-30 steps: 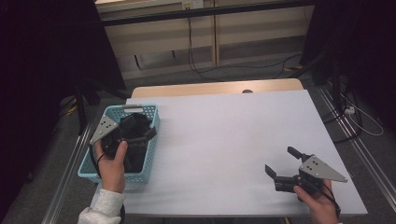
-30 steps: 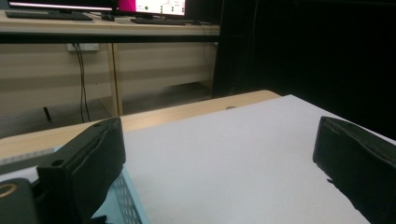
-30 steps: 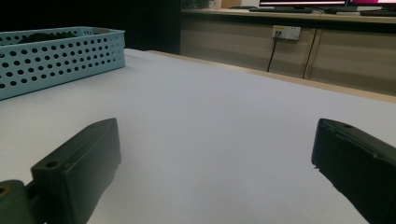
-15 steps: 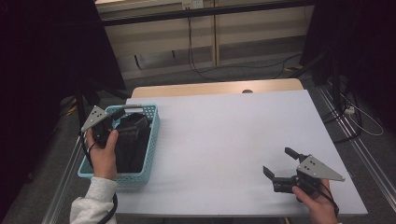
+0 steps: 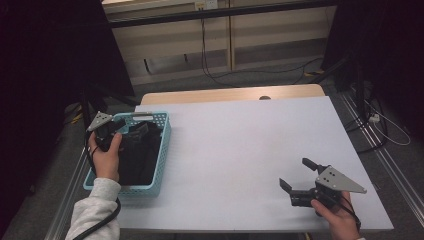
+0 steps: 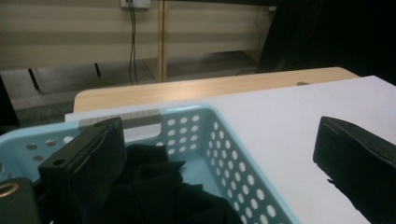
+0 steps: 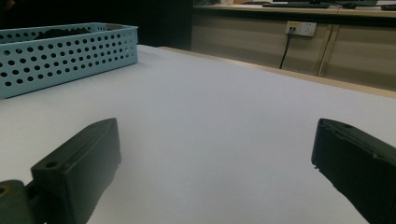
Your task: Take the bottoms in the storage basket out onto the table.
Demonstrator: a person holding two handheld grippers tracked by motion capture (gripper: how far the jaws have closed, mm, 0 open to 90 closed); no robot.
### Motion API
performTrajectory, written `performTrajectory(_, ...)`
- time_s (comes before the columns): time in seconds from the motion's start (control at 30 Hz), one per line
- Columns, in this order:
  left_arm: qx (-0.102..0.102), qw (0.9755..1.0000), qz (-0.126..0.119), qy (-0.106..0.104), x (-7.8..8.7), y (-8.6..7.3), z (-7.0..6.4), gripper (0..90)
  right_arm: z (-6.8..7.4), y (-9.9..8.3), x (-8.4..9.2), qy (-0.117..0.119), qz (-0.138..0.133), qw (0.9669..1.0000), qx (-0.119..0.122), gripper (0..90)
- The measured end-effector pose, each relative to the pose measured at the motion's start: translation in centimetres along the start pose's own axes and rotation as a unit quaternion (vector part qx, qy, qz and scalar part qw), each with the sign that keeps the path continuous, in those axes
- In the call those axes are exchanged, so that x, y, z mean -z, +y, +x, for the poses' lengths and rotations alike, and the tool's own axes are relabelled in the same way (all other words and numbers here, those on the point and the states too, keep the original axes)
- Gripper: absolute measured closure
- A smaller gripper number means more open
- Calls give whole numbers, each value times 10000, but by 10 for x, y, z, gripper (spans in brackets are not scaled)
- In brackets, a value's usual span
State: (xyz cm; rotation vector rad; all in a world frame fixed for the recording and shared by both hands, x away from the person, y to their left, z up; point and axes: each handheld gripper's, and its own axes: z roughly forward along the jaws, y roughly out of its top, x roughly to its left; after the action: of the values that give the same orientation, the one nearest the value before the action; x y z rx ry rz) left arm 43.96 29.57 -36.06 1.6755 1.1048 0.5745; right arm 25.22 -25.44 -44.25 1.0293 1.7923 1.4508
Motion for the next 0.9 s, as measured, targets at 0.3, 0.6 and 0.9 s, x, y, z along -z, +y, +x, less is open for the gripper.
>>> performTrajectory(0.3, 173, 9992, 313, 160, -13, -9, 13, 34, 0, 0, 0, 35, -9, 10000, -21, 7)
performTrajectory(0.6, 249, 9974, 607, 291, -25, -21, 23, 38, -1, 0, 1, 0, -18, 10000, -54, 8)
performTrajectory(0.9, 96, 9918, 1177, 493, -32, -28, 31, 39, -1, -1, 2, -12, -14, 10000, -43, 7)
